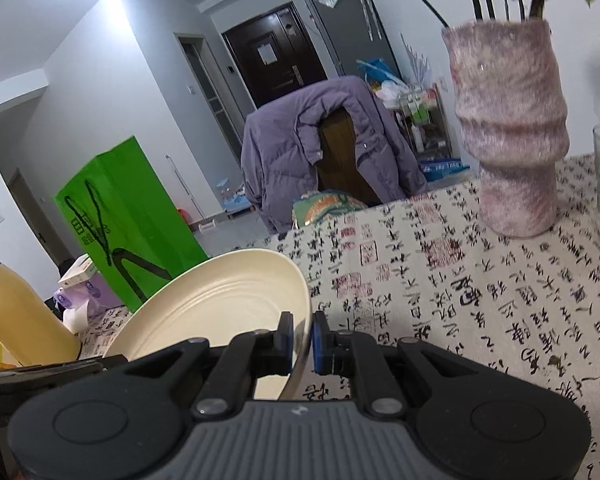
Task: Organize plates and bowls
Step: 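Carry the held cream plate with both grippers away from the pink vase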
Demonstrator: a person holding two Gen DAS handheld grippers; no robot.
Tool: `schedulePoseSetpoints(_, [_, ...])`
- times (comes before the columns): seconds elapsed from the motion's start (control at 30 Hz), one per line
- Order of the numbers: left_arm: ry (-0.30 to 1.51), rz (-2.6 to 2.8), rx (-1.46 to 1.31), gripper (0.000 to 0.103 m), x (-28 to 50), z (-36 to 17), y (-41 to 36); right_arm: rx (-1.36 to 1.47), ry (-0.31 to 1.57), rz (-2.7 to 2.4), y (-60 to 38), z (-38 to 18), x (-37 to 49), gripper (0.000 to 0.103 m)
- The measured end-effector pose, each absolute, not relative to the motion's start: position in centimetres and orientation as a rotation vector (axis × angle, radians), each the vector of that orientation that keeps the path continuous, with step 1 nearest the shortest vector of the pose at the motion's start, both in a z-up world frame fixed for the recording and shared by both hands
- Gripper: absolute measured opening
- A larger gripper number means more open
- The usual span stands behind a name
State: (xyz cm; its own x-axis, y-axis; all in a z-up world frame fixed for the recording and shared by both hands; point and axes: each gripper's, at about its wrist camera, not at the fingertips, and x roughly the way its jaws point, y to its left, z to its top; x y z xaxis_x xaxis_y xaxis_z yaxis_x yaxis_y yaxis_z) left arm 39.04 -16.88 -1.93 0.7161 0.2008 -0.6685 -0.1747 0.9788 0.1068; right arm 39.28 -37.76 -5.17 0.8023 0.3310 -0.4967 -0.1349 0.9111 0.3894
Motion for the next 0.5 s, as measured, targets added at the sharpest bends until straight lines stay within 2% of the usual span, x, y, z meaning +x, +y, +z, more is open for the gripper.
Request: schedulePoseSetpoints(0.5, [0.712, 0.199, -0.005, 0.017, 36.7, 0.3, -14.4, 0.302, 0.528, 0.257, -35.4, -2.5, 36.2, 0.01])
